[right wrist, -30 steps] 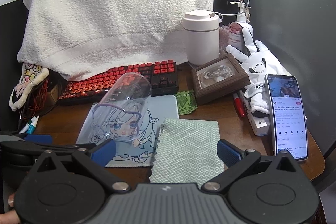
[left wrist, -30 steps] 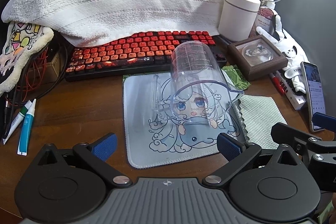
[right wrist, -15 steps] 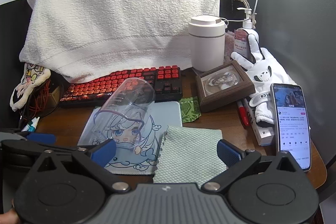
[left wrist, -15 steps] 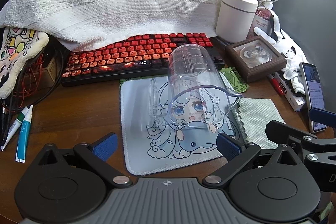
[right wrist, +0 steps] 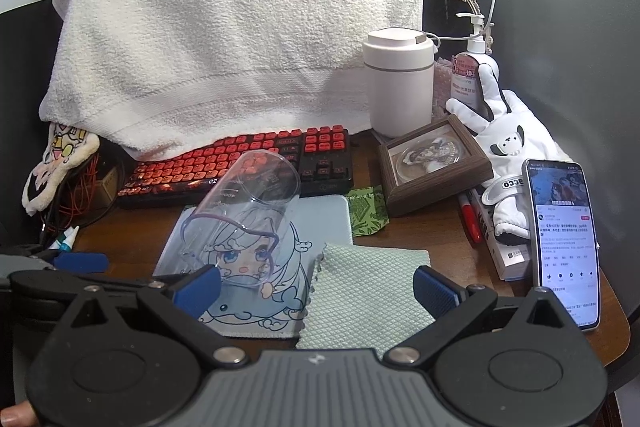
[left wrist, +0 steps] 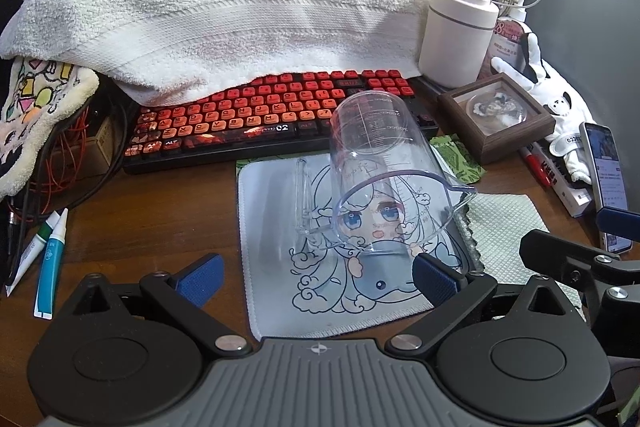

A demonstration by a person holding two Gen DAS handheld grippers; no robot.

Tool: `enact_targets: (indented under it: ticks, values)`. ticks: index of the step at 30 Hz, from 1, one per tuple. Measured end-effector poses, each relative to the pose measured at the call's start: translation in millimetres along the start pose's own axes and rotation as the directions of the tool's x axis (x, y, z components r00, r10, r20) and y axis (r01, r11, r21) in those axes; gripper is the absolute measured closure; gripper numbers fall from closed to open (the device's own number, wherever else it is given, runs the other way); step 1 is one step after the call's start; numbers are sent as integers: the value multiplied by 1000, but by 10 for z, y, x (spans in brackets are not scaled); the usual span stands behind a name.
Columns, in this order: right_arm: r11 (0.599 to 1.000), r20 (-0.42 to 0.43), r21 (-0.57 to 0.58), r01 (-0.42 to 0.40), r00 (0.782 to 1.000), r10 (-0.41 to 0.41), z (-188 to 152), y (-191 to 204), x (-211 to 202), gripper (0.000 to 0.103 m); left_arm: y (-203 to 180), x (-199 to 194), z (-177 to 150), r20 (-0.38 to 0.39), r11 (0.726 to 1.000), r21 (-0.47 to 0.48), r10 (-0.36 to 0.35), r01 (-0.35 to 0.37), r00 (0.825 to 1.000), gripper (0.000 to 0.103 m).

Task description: Clean container

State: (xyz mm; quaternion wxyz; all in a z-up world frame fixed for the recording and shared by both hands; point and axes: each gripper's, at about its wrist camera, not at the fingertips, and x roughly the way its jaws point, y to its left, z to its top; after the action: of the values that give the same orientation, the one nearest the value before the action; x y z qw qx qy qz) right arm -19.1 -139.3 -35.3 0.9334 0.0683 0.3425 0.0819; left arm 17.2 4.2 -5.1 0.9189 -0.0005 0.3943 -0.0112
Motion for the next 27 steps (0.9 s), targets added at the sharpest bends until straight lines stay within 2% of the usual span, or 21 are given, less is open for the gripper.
enact_targets:
  ticks: [7,11,16,23,27]
  values:
    - [1000,-2,20,8,1000,-7,-41,-46,-12,0,-13,10,-16,38,999,32,-19,18,999,1]
    - [1000,-10,24,7,1000,-7,-55,-64,-9,0,0,66,-26,24,999,25,-35,34,999,1]
    - [1000,-6,28,9,1000,-9,-66,-78,-21,0,45,99,-40,16,996,7,-88,87,996,1]
    - [999,-11,35,1,1000,0,-90,-92,-26,0,51,118,-49,41,996,45,-77,75,996,1]
    - [999,8,38,-12,1000,12,-115,-105,-60,0,118,136,-73,72,996,31,-88,86,993,1]
